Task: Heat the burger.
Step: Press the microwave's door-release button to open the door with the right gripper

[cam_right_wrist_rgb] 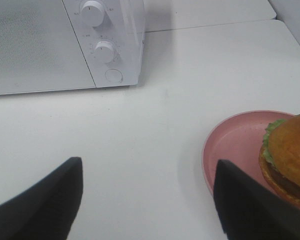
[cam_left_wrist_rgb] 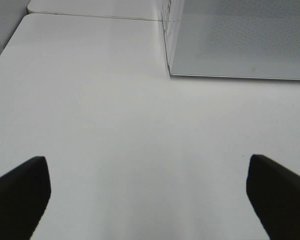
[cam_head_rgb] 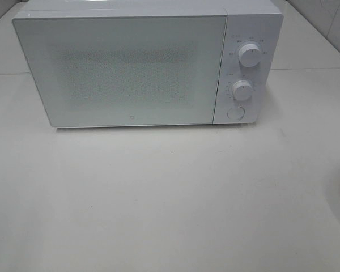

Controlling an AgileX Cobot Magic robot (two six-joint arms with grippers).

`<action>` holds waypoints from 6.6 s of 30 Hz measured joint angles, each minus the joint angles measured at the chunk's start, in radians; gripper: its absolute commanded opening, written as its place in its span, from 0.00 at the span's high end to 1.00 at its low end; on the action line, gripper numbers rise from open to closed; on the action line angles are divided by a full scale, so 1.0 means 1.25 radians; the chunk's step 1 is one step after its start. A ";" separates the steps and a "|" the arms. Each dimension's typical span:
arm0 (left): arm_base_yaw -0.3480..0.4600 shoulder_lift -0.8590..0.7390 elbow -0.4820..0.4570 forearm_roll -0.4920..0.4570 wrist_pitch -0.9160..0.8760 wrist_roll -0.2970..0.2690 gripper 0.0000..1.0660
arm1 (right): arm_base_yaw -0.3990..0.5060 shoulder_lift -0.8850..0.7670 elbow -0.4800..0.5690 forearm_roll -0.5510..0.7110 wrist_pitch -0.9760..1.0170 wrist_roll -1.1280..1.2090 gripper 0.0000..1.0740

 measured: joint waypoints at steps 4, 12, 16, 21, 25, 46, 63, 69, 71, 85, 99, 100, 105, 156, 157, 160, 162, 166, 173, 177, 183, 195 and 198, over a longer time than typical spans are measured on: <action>0.000 0.000 0.000 0.000 0.000 0.000 0.06 | 0.000 0.000 0.000 0.000 0.000 0.000 0.34; 0.000 0.000 0.000 0.000 0.000 0.000 0.06 | 0.000 0.034 0.000 -0.002 0.000 0.000 0.34; 0.000 0.000 0.000 0.000 0.000 0.000 0.06 | 0.000 0.038 0.000 -0.002 0.000 0.000 0.34; 0.000 0.000 0.000 0.000 0.000 0.000 0.06 | 0.000 0.058 0.000 -0.014 -0.002 0.000 0.34; 0.000 0.000 0.000 0.000 0.000 0.000 0.06 | 0.000 0.116 0.000 -0.025 -0.002 0.000 0.34; 0.000 0.000 0.000 0.000 0.000 0.000 0.06 | 0.000 0.454 -0.017 -0.030 -0.167 0.000 0.34; 0.000 0.000 0.000 0.000 0.000 0.000 0.06 | 0.000 0.692 -0.017 -0.088 -0.569 -0.001 0.34; 0.000 0.000 0.000 0.000 0.000 0.000 0.06 | 0.000 0.802 -0.017 -0.148 -0.701 -0.001 0.34; 0.000 0.000 0.000 0.000 0.000 0.000 0.06 | 0.000 0.814 -0.017 -0.148 -0.719 -0.001 0.34; 0.000 0.000 0.000 0.000 0.000 0.000 0.06 | 0.000 0.994 -0.018 -0.109 -0.966 0.121 0.87; 0.000 0.000 0.000 0.000 0.000 0.000 0.06 | 0.000 1.038 -0.015 -0.085 -1.038 0.750 1.00; 0.000 0.000 0.000 0.000 0.000 0.000 0.06 | 0.000 1.038 -0.015 -0.085 -1.038 0.750 1.00; 0.000 0.000 0.000 0.000 0.000 0.000 0.06 | 0.000 1.038 -0.015 -0.084 -1.044 0.881 1.00; 0.000 0.000 0.000 0.000 0.000 0.000 0.06 | 0.256 1.494 -0.048 0.280 -1.411 1.003 0.98; 0.000 0.000 0.000 0.000 0.000 0.000 0.06 | 0.256 1.502 -0.054 0.282 -1.411 1.003 0.98; 0.000 0.000 0.000 0.000 0.000 0.000 0.06 | 0.256 1.529 -0.070 0.286 -1.411 1.002 0.98; 0.000 0.000 0.000 0.000 0.000 0.000 0.06 | 0.256 1.540 -0.083 0.287 -1.413 1.001 0.98; 0.000 0.000 0.000 0.000 0.000 0.000 0.06 | 0.256 1.558 -0.101 0.290 -1.422 1.000 0.98; 0.000 0.000 0.000 0.000 0.000 0.000 0.06 | 0.256 1.602 -0.138 0.304 -1.449 0.998 0.98; 0.000 0.000 0.000 0.000 0.000 0.000 0.06 | 0.256 1.614 -0.150 0.318 -1.463 0.998 0.98; 0.000 0.000 0.000 0.000 0.000 0.000 0.06 | 0.256 1.646 -0.176 0.324 -1.494 0.998 1.00; 0.000 0.000 0.000 0.000 0.000 0.000 0.06 | 0.256 1.671 -0.185 0.350 -1.535 0.998 1.00; 0.000 0.000 0.000 0.000 0.000 0.000 0.06 | 0.256 1.672 -0.190 0.350 -1.536 0.998 1.00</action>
